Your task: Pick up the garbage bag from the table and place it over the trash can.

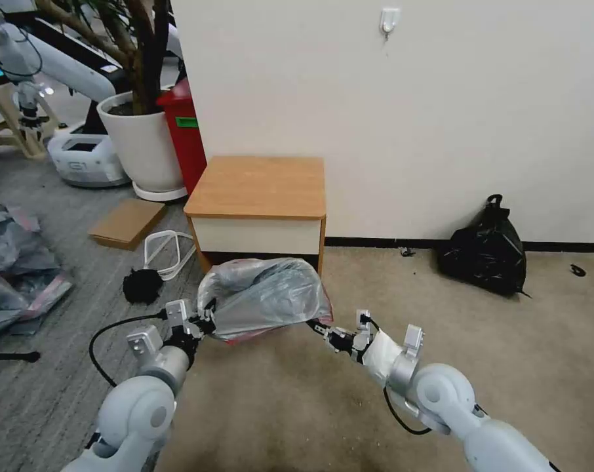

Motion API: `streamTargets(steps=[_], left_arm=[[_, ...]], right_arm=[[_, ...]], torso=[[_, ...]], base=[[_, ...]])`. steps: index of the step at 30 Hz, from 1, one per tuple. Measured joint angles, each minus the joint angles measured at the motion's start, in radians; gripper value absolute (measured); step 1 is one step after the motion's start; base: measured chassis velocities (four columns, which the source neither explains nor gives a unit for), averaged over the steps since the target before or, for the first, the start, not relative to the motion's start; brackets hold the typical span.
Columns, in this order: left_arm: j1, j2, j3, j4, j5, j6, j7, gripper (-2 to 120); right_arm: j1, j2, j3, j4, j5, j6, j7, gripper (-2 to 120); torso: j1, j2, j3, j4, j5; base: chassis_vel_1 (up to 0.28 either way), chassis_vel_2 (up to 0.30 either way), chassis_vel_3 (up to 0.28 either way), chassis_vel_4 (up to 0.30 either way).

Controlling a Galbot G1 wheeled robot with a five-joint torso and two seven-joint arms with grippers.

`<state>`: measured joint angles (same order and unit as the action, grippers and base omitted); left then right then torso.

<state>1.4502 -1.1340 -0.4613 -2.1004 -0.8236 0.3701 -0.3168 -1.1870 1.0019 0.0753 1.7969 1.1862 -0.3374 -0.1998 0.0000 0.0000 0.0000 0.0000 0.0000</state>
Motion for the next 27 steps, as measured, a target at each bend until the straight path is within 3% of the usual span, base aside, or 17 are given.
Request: streamTargets(steps=[5,27], left_arm=[[0.010,-0.007,0.000,-0.012,-0.009,0.002,-0.003,3],[0.010,-0.030,0.004,-0.056,-0.149,0.041,-0.066,3]], right_arm=[[0.006,0.006,-0.010,-0.010,-0.028,-0.003,0.053,0],[0.045,0.035,-0.054,-0.078,-0.110,-0.009,0.069,0]], torso=[[0.000,0.000,0.000,0.0000,0.0000],[0.000,0.000,0.000,0.0000,0.0000]], base=[[0.000,0.000,0.000,0.000],[0.000,0.000,0.000,0.000]])
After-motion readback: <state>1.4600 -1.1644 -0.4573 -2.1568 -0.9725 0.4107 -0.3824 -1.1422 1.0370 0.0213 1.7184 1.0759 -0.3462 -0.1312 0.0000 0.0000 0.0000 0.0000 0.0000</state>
